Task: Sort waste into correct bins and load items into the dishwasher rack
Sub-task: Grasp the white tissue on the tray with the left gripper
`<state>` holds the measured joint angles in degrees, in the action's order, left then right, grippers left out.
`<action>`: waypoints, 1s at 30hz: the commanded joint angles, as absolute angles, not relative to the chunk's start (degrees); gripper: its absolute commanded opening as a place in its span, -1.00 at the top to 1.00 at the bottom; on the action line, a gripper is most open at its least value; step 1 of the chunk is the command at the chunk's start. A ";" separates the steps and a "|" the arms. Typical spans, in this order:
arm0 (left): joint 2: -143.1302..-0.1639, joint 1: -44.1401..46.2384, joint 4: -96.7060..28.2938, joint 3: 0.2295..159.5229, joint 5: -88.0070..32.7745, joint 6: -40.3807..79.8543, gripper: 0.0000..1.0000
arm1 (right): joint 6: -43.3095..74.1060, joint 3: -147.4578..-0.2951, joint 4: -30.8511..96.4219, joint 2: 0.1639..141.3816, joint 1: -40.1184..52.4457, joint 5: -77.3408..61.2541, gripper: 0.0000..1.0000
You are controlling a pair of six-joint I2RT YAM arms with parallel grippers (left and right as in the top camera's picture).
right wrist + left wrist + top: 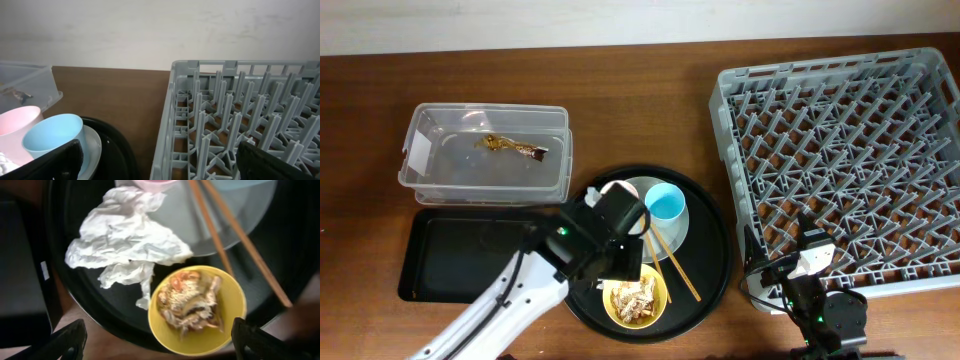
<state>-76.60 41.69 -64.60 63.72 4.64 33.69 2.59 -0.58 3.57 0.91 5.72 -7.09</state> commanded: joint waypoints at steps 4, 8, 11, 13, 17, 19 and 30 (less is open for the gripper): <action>-76.38 34.74 -59.22 57.67 1.85 32.21 -0.64 | 2.42 -0.32 3.88 0.51 6.13 -7.01 -0.97; -77.21 28.23 -53.89 54.43 -2.46 26.70 -0.57 | 2.42 -0.32 3.88 0.51 6.13 -7.01 -0.97; -78.85 27.42 -49.32 50.98 -2.63 26.00 -0.52 | 2.39 -0.32 3.88 0.51 6.11 -7.01 -0.97; -80.29 27.46 -46.33 49.06 -4.08 26.02 -0.50 | 2.42 -0.32 3.88 0.51 6.13 -7.01 -0.98; -84.03 27.46 -43.00 47.42 -3.46 26.02 -0.49 | 2.42 -0.32 3.88 0.51 6.13 -7.01 -0.97; -86.37 27.46 -40.97 46.70 -3.40 26.02 -0.48 | 2.39 -0.32 3.88 0.51 6.13 -7.01 -0.97; -91.26 27.44 -38.63 46.28 -5.45 26.02 1.00 | 2.42 -0.32 3.88 0.51 6.13 -7.01 -0.97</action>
<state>-89.69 27.51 -38.06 47.05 -2.68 26.63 2.59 -0.58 3.57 0.91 5.72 -7.09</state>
